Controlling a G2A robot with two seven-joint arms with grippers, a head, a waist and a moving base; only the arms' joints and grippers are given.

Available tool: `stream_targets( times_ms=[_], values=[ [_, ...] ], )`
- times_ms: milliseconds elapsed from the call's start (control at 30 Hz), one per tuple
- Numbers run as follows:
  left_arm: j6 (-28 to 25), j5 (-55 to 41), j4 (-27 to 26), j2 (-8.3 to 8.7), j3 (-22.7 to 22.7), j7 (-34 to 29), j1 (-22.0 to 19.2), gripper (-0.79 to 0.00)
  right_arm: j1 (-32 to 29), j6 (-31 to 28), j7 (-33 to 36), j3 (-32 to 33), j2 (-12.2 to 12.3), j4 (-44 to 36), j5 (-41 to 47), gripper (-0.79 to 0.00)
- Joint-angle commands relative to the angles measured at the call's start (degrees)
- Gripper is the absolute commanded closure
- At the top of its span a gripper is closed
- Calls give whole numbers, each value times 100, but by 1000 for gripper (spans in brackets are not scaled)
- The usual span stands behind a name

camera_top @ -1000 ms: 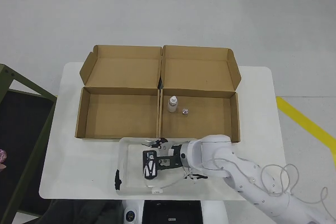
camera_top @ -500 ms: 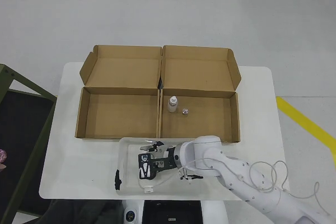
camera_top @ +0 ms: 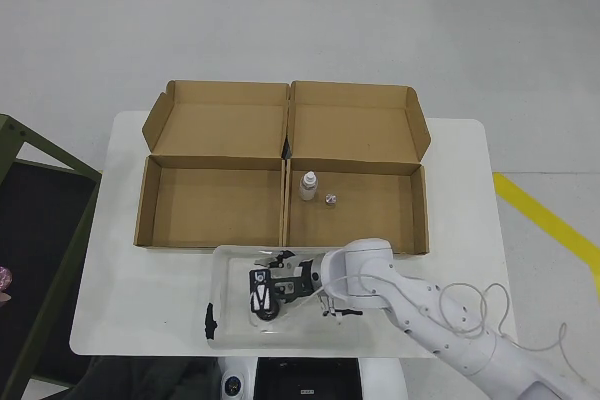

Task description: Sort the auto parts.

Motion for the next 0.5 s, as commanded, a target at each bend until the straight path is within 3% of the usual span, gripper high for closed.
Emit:
stream_targets(
  times_ms=[0, 467],
  values=[
    [0, 0, 0, 0, 0, 0, 0, -785, 11, -24, 7, -2, -7, 55, 14, -382],
    [0, 0, 0, 0, 0, 0, 0, -785, 94, -157, -28, -84, -89, 359, 96, -388]
  ],
)
